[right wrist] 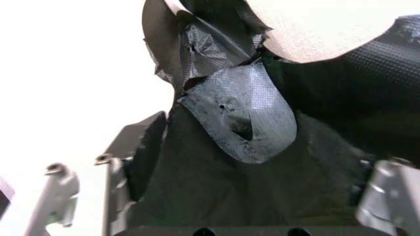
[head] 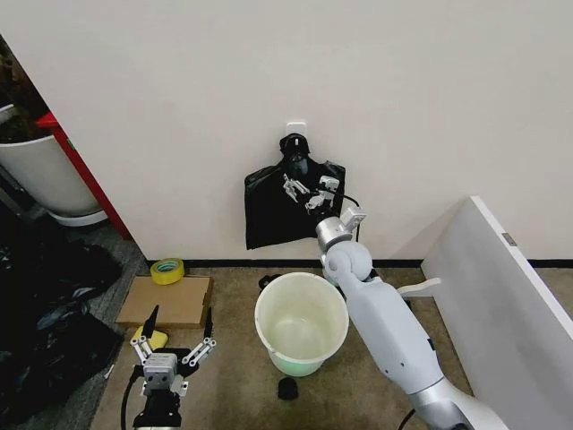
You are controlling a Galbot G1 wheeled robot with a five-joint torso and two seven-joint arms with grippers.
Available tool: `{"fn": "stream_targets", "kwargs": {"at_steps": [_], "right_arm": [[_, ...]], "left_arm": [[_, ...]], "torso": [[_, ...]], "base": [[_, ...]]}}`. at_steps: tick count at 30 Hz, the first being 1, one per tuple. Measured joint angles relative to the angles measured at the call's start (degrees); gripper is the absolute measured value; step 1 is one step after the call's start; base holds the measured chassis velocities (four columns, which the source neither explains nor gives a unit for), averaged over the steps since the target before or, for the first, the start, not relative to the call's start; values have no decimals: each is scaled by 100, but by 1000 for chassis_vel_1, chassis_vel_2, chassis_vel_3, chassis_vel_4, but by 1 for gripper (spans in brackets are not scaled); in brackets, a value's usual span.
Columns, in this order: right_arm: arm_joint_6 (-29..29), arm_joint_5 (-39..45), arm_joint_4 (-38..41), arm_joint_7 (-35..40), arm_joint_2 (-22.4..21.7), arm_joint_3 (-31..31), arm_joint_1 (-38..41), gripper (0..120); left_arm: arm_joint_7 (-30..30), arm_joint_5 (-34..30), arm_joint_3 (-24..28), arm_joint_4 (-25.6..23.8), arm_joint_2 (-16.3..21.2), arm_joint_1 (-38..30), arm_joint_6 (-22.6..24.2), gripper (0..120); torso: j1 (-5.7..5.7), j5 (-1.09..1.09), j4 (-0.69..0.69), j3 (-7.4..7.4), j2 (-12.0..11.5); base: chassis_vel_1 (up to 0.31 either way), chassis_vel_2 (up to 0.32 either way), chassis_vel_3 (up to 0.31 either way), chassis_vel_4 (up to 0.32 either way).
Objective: Place the garbage bag over the trash bin.
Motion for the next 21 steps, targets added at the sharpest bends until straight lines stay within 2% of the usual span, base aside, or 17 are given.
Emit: {"fn": "stream_targets", "kwargs": {"at_steps": [4, 6, 11, 13, 18, 21], "right_arm": [[3, -15, 29, 21, -14, -21, 4, 53], [4, -16, 34, 23, -15, -22, 3, 51], [7, -39, 134, 52, -80, -33, -47, 28], [7, -43, 163, 60, -98, -38, -65, 25], [4, -89, 329, 76, -210, -88, -196, 3], [-1, -129, 398, 80, -257, -125, -255, 0]], "left_arm": [[-5, 0, 11, 8, -6, -10, 0, 100], [-6, 0, 12, 8, -7, -9, 0, 100], [-11, 2, 28, 15, -10, -10, 0, 100], [-11, 4, 33, 15, -10, -11, 0, 100], [-12, 16, 65, 14, -18, -17, 0, 100], [-12, 18, 78, 9, -18, -16, 0, 100]], "torso": [[0, 0, 0, 0, 0], [0, 0, 0, 0, 0], [0, 0, 0, 0, 0], [0, 0, 0, 0, 0], [0, 0, 0, 0, 0], [0, 1, 0, 0, 0]], "base": [[0, 0, 0, 0], [0, 0, 0, 0], [0, 0, 0, 0], [0, 0, 0, 0], [0, 0, 0, 0], [0, 0, 0, 0]]}}
